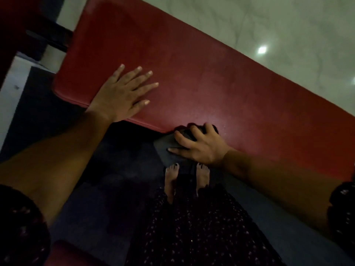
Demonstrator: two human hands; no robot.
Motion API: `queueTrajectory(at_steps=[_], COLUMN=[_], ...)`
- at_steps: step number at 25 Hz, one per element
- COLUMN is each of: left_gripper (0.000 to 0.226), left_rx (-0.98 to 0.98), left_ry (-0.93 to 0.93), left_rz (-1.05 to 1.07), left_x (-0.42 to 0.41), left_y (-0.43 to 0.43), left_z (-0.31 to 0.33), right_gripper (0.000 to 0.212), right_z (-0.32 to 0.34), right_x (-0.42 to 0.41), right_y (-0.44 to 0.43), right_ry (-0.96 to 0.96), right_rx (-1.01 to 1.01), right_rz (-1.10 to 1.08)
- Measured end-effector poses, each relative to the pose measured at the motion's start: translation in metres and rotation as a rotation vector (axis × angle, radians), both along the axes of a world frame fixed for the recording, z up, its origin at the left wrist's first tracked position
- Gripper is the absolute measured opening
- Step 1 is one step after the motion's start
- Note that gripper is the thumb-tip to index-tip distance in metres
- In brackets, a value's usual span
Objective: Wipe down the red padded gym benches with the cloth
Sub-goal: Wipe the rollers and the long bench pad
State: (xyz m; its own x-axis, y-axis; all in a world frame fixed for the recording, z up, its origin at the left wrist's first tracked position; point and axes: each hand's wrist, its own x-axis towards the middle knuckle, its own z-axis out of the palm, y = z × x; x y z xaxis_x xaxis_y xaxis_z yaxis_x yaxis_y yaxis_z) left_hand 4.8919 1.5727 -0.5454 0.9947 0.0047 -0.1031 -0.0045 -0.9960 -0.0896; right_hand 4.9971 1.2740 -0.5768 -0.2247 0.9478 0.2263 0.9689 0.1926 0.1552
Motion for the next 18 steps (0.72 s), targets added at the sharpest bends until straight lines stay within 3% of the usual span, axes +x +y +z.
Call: queueTrajectory(at_steps=[3, 9, 13, 15, 18], left_gripper=[0.058, 0.057, 0.054, 0.05, 0.052], left_rx=[-0.025, -0.071, -0.098, -0.12, -0.097], left_ry=[-0.022, -0.061, -0.085, -0.175, -0.265], left_rz=[0.042, 0.068, 0.047, 0.179, 0.561], left_x=[-0.008, -0.01, -0.011, -0.013, -0.029], left_y=[-0.001, 0.0, -0.001, 0.002, 0.019], left_z=[0.001, 0.0, 0.0, 0.005, 0.012], right_gripper=[0.039, 0.038, 0.032, 0.035, 0.04], right_z=[0.008, 0.004, 0.005, 0.006, 0.005], right_x=[-0.017, 0.016, -0.009, -0.033, -0.042], right_y=[0.049, 0.002, 0.049, 0.075, 0.071], right_ry=[-0.006, -0.026, 0.016, 0.056, 0.055], right_rx=[0.008, 0.001, 0.08, 0.078, 0.045], right_rz=[0.025, 0.129, 0.059, -0.003, -0.051])
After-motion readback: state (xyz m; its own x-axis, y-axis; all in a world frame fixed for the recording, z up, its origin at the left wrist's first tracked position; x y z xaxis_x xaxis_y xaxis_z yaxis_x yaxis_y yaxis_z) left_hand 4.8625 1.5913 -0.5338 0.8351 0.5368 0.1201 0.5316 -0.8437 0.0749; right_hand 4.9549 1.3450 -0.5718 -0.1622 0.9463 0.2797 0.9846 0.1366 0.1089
